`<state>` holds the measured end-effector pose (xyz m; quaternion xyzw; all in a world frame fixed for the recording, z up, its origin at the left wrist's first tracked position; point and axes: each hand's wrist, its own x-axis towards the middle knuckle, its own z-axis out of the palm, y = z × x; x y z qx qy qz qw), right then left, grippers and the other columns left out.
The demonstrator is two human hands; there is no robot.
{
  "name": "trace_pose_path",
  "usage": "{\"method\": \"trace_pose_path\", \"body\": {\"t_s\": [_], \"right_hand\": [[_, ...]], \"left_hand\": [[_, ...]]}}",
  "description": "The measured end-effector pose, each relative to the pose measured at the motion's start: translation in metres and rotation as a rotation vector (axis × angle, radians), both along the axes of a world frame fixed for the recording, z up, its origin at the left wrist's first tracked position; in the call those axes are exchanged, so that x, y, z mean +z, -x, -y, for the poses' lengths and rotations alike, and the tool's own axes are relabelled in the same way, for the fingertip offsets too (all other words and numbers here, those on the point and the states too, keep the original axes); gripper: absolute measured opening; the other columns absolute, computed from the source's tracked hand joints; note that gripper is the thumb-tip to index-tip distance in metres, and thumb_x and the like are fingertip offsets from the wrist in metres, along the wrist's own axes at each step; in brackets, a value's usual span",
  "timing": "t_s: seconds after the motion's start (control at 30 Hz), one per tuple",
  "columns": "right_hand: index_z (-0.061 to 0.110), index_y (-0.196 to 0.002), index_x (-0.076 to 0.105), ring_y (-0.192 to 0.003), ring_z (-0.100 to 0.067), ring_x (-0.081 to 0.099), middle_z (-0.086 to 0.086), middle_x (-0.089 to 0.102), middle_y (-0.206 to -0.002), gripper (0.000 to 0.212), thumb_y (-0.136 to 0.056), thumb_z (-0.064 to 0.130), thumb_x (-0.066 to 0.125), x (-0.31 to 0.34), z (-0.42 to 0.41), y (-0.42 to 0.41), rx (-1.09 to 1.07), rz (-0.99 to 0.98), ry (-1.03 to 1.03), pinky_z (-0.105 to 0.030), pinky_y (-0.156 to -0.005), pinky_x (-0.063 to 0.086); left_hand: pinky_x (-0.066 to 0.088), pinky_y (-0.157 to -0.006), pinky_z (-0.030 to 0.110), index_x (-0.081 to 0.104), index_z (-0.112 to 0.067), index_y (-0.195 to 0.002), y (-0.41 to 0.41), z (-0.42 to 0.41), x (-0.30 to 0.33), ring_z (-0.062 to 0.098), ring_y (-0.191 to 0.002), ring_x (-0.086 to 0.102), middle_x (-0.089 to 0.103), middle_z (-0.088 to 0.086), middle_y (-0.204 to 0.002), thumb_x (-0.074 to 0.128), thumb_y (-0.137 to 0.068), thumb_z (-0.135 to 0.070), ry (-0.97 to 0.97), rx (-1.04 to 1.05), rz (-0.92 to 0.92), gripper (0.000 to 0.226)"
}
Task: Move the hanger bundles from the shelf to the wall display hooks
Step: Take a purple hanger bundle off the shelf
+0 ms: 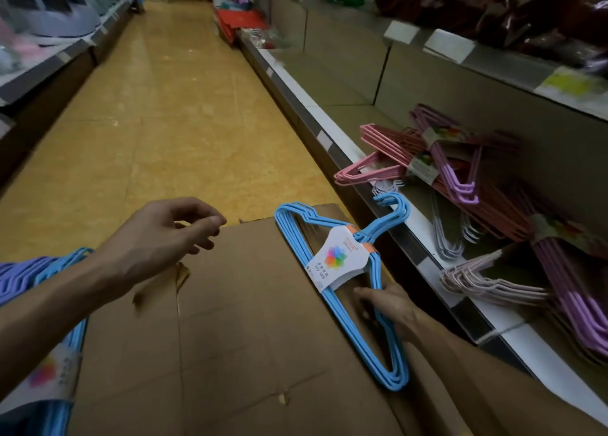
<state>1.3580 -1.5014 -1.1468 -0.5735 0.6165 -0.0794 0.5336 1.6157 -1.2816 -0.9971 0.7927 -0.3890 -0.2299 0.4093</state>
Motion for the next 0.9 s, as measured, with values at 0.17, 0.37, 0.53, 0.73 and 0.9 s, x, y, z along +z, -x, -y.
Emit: {"method": "trace_pose_path", "body": {"t_s": [0.17,0.37,0.53,0.73,0.9], "right_hand": [[0.004,-0.08,0.059,-0.045,-0.022,0.052,-0.011,0.057,-0.06,0.017,-0.088,0.018,0.054,-0.005,-0.016,-0.019,-0.024,-0.111,0.122,-0.024,-0.042,0.04],[0.007,-0.085,0.061,-0.065,-0.027,0.064,-0.011,0.066,-0.076,0.022,-0.09,0.027,0.053,-0.004,-0.051,-0.029,-0.009,-0.107,0.207,-0.034,-0.056,0.053],[0.015,-0.076,0.057,-0.057,-0.018,0.056,-0.002,0.058,-0.066,0.018,-0.091,0.026,0.054,0.008,-0.094,-0.036,0.169,-0.088,0.27,-0.025,-0.05,0.042],[0.019,-0.069,0.051,-0.053,-0.013,0.05,0.003,0.053,-0.062,0.021,-0.086,0.029,0.056,0.017,-0.158,-0.072,0.292,-0.002,0.238,-0.026,-0.05,0.039],[0.021,-0.068,0.048,-0.051,-0.012,0.047,0.006,0.05,-0.062,0.02,-0.083,0.03,0.057,0.029,-0.199,-0.099,0.364,0.079,0.251,-0.026,-0.048,0.038]], "left_hand": [[0.052,-0.069,0.024,0.07,-0.028,-0.096,-0.009,-0.01,-0.002,0.0,-0.078,0.069,0.071,-0.007,-0.092,0.058,-0.095,-0.031,-0.054,0.012,0.009,0.012],[0.054,-0.069,0.025,0.07,-0.026,-0.096,-0.006,-0.021,-0.001,0.001,-0.076,0.069,0.071,-0.006,-0.092,0.058,-0.096,-0.029,-0.047,0.02,0.001,0.013],[0.059,-0.077,0.036,0.072,-0.023,-0.094,0.004,-0.022,-0.004,0.008,-0.075,0.071,0.073,-0.007,-0.084,0.061,-0.096,-0.024,0.016,-0.029,0.012,0.011],[0.051,-0.087,0.025,0.072,-0.022,-0.11,0.007,-0.014,-0.004,0.009,-0.097,0.067,0.072,-0.007,-0.101,0.065,-0.092,-0.031,0.065,-0.059,0.074,0.02],[0.049,-0.097,0.031,0.056,-0.021,-0.135,0.008,-0.015,-0.009,0.011,-0.113,0.06,0.063,-0.004,-0.126,0.067,-0.087,-0.046,-0.028,-0.116,0.144,0.055]]}}
